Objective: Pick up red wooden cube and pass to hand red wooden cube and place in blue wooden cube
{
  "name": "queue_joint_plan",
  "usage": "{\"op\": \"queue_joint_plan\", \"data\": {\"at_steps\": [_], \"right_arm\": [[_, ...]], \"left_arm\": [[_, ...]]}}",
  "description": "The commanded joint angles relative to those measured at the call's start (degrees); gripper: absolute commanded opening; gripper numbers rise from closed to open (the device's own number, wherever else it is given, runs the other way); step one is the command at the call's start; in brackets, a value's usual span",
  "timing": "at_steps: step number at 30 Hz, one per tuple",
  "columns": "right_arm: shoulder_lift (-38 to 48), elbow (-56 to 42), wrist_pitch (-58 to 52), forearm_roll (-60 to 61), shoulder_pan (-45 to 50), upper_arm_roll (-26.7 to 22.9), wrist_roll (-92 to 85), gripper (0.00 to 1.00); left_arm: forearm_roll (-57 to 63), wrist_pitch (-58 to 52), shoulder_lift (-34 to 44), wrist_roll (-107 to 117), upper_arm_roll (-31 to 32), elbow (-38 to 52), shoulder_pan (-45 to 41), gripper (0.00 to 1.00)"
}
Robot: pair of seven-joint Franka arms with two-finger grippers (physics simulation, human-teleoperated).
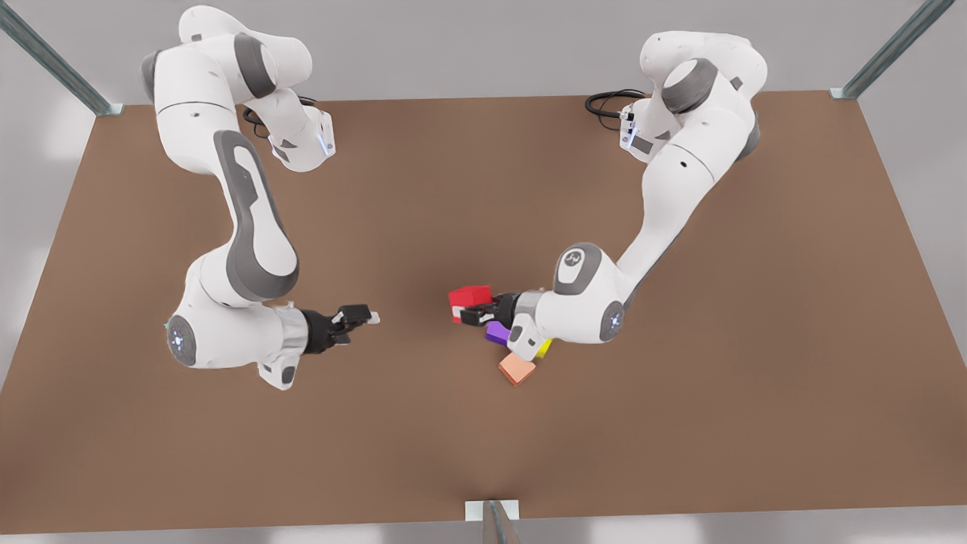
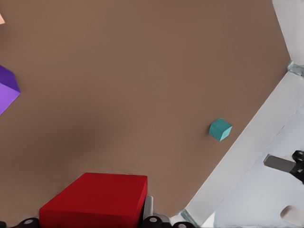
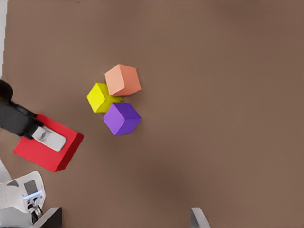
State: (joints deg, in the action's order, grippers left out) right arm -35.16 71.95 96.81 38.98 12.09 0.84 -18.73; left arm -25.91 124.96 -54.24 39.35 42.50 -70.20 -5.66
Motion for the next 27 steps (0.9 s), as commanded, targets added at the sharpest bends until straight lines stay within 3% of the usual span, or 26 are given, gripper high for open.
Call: {"op": "queue_joint_plan", "data": {"at_steps": [1,3,6,11,27], "right_arm": [[-2.5,1.1,12.0,16.0,-0.3,0.0,-64.8,1.00],[-3.9,1.1,12.0,17.6,-0.2,-0.1,-76.2,1.00],[-4.0,2.3,11.9,19.8,-1.2,-0.3,-98.1,1.00],[-2.1,11.5,11.1,31.0,-2.8,0.0,-111.2,1.00],[-4.7,13.0,17.2,45.3,3.9,0.9,-105.6,1.00]], "left_arm": [[-10.6,6.6,-0.8,-19.1,0.4,0.2,0.1,0.52],[-17.9,8.9,-2.1,-32.9,0.6,0.2,0.1,0.52],[-18.6,8.7,-2.3,-46.2,0.6,0.0,0.4,0.49],[-24.4,3.3,-3.2,-50.7,0.8,0.2,2.9,0.48],[-28.6,1.3,-3.9,-57.9,0.8,0.5,5.6,0.49]]}}
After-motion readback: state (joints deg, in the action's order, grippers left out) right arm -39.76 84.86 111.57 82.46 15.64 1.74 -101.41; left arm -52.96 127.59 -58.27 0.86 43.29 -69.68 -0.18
